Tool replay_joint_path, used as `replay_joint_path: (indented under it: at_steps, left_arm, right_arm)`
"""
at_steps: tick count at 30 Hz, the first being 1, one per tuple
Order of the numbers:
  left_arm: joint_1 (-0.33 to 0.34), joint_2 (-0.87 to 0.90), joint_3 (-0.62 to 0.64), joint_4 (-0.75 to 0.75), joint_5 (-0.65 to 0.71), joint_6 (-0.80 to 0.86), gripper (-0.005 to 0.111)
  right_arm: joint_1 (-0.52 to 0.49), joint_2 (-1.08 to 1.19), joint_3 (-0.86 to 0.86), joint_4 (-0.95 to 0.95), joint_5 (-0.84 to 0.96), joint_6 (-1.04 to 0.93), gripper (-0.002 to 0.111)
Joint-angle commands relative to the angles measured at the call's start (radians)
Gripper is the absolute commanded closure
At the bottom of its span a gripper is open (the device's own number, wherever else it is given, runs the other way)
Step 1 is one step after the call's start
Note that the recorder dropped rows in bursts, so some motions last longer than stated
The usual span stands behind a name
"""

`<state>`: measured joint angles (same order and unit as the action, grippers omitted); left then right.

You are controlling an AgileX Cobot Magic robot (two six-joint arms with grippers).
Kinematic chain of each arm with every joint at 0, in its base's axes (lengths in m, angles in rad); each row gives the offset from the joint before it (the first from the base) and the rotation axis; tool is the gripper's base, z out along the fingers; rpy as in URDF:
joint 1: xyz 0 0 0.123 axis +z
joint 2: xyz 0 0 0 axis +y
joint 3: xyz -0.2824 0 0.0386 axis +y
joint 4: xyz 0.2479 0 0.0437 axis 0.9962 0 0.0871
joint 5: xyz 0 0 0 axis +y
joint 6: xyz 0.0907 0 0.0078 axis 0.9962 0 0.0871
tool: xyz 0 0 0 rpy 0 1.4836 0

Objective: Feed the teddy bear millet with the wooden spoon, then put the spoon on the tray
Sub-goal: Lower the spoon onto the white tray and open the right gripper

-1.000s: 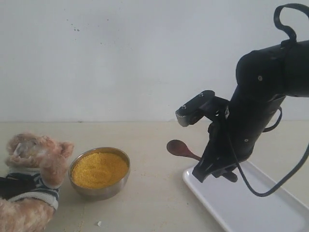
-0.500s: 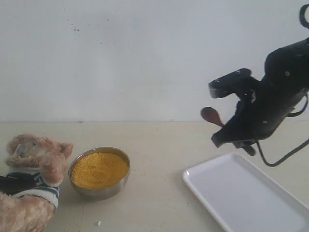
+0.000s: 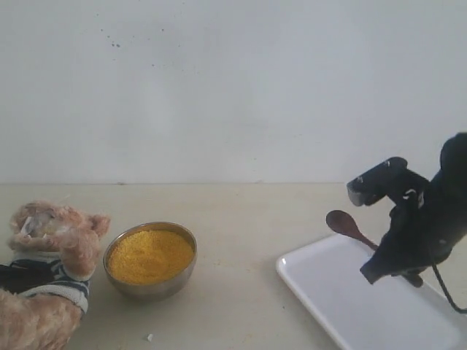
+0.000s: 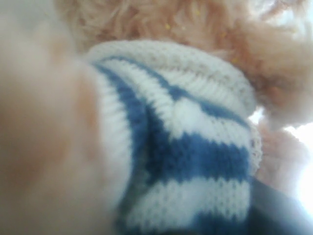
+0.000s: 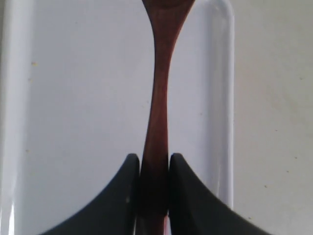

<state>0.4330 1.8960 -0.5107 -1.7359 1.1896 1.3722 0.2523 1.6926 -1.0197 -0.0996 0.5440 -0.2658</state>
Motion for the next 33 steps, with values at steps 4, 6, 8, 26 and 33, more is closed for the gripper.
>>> replay_joint_path:
  at_steps: [4, 6, 8, 26, 33]
  left_arm:
    - [-0.004, -0.002, -0.002, -0.009, 0.031, -0.004, 0.103]
    - [-0.004, -0.002, -0.002, -0.009, 0.031, 0.005, 0.103]
    - [-0.004, -0.002, -0.002, -0.009, 0.031, 0.005, 0.103]
    - [-0.004, -0.002, -0.002, -0.009, 0.031, 0.005, 0.103]
    - [-0.004, -0.002, -0.002, -0.009, 0.031, 0.012, 0.103]
  right_arm:
    - [-0.003, -0.005, 0.201, -0.008, -0.346, -0.046, 0.108]
    - [-0.003, -0.005, 0.237, -0.008, -0.434, -0.048, 0.108]
    - [-0.003, -0.005, 0.263, -0.008, -0.482, -0.048, 0.108]
    - [-0.003, 0.084, 0.279, 0.029, -0.416, 0.023, 0.108]
    - [-0.003, 0.084, 0.279, 0.041, -0.439, 0.025, 0.103]
